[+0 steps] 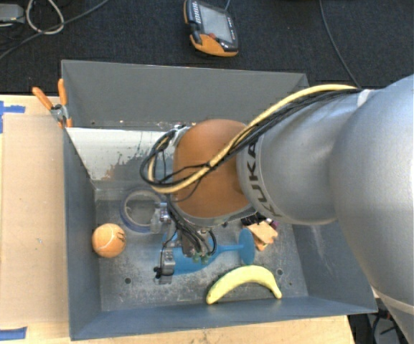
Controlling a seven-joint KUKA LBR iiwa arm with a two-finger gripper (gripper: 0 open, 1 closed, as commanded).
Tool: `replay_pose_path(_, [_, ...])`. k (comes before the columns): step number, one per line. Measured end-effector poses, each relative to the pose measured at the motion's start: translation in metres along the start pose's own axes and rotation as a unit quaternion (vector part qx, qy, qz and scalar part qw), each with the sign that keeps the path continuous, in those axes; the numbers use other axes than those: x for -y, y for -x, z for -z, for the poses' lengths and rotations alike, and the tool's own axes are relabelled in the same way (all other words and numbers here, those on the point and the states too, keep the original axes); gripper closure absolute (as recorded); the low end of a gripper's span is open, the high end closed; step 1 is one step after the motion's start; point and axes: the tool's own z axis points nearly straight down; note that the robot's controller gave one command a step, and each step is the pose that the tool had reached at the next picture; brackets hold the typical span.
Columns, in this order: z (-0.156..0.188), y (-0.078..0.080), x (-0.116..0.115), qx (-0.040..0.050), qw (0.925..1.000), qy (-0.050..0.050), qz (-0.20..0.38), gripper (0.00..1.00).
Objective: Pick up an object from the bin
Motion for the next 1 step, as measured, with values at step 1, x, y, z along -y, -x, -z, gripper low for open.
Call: replay_pose_path(1, [0.0000, 0.0000, 0.0000, 0.0000, 1.0000, 0.000, 0.000, 0.00])
